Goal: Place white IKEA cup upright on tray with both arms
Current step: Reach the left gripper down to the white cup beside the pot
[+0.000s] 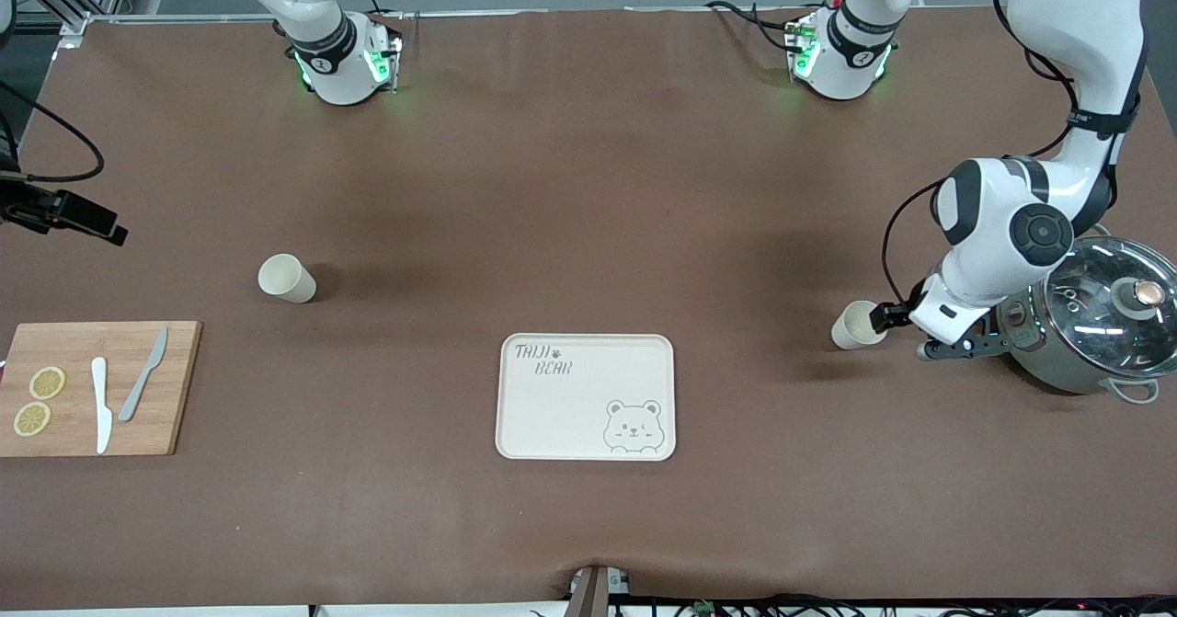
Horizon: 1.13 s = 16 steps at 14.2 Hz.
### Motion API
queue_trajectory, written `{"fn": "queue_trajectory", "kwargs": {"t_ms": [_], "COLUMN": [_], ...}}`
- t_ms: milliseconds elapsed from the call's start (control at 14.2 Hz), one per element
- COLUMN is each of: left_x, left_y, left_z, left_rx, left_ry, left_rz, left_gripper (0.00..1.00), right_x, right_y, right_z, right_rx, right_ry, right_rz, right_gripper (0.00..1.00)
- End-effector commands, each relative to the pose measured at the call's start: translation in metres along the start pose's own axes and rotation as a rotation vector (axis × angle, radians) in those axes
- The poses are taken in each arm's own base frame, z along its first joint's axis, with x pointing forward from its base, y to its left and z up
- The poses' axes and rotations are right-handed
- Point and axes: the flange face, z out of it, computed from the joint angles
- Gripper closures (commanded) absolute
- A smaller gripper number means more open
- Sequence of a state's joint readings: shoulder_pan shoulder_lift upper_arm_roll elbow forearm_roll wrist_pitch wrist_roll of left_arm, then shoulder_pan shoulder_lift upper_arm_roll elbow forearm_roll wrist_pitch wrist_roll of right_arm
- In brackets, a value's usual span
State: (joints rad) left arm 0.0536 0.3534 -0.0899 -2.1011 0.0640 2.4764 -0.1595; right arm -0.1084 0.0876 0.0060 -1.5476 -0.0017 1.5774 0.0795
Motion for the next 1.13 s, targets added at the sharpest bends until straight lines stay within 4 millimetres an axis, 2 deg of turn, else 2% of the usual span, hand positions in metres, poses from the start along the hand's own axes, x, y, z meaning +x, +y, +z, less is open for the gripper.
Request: {"fn": "queue_trajectory", "kwargs": {"t_ms": [0, 70, 141, 211, 282, 352, 423, 775, 987, 1057], "left_x": [-0.002, -0.003, -0.003, -0.003, -0.002, -0.001, -0.002, 0.003, 0.009, 0.014], "left_y": [0.003, 0.003, 0.003, 0.006, 0.007, 0.017, 0.034, 0.035, 0.057, 0.071], "left_z": [0.013, 0.017, 0.020, 0.022, 0.023, 0.019, 0.016, 0.002, -0.008, -0.014], "left_rx": [-0.008, -0.008, -0.008, -0.008, -0.007, -0.004, -0.004, -0.001, -0.004, -0.011], "left_ry": [-0.016, -0.023, -0.027, -0.030, -0.032, -0.026, -0.022, -0.049, -0.037, -0.021], "left_rz": [-0.012, -0.011, -0.008, -0.002, 0.008, 0.031, 0.051, 0.046, 0.043, 0.063], "left_gripper": [0.48, 0.53, 0.64, 0.78, 0.92, 1.00, 1.00, 1.00, 1.00, 1.00], "right_x": [0.008, 0.009, 0.011, 0.017, 0.017, 0.017, 0.018, 0.015, 0.013, 0.011], "right_y": [0.008, 0.012, 0.026, 0.031, 0.032, 0.033, 0.032, 0.025, 0.026, 0.026], "right_z": [0.008, 0.012, 0.018, 0.034, 0.040, 0.044, 0.048, 0.084, 0.113, 0.121], "right_rx": [-0.004, -0.005, -0.004, -0.004, -0.005, -0.006, -0.003, -0.001, 0.005, 0.005], "right_ry": [-0.028, -0.046, -0.060, -0.092, -0.121, -0.137, -0.145, -0.208, -0.210, -0.208], "right_rz": [0.010, 0.017, 0.039, 0.048, 0.051, 0.052, 0.055, 0.051, 0.059, 0.060], "right_gripper": [0.00, 0.00, 0.00, 0.00, 0.00, 0.00, 0.00, 0.00, 0.00, 0.00]}}
